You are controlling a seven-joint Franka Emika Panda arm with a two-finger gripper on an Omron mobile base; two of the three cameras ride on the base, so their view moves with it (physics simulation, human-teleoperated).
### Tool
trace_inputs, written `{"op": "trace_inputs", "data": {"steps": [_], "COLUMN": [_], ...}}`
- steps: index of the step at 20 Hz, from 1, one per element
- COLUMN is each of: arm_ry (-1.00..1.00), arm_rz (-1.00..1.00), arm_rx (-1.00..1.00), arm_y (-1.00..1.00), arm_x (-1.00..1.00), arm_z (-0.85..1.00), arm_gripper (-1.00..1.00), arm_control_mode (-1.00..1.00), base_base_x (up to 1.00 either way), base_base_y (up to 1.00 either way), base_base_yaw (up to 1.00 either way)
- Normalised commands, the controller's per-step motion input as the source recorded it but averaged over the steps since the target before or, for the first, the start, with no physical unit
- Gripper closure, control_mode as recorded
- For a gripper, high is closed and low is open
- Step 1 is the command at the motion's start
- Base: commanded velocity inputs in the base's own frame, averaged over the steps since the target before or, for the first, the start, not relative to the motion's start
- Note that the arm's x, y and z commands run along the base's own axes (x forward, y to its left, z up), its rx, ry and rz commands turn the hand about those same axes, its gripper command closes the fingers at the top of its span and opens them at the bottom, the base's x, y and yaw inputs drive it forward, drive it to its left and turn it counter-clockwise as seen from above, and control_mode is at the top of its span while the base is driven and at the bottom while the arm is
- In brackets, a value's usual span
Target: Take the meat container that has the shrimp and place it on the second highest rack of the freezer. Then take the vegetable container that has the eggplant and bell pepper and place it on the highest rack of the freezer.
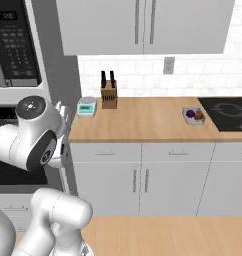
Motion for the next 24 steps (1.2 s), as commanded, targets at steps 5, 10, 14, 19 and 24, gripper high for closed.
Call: {"op": "trace_inputs", "data": {"steps": [5, 10, 14, 19, 24], "arm_ry": [0.0, 0.0, 0.0, 0.0, 0.0], "arm_rz": [0.0, 0.0, 0.0, 0.0, 0.0], "arm_rx": [0.0, 0.0, 0.0, 0.0, 0.0], "arm_y": [0.0, 0.0, 0.0, 0.0, 0.0], "arm_x": [0.0, 0.0, 0.0, 0.0, 0.0], "arm_z": [0.0, 0.0, 0.0, 0.0, 0.0], "arm_gripper": [-1.0, -1.0, -1.0, -1.0, -1.0], "arm_control_mode": [1.0, 1.0, 1.0, 1.0, 1.0], "base_base_x": [0.8, 0.75, 0.55, 0.56, 0.71], "base_base_y": [-1.0, -1.0, -1.0, -1.0, -0.53], "base_base_yaw": [0.06, 0.13, 0.11, 0.11, 0.08]}}
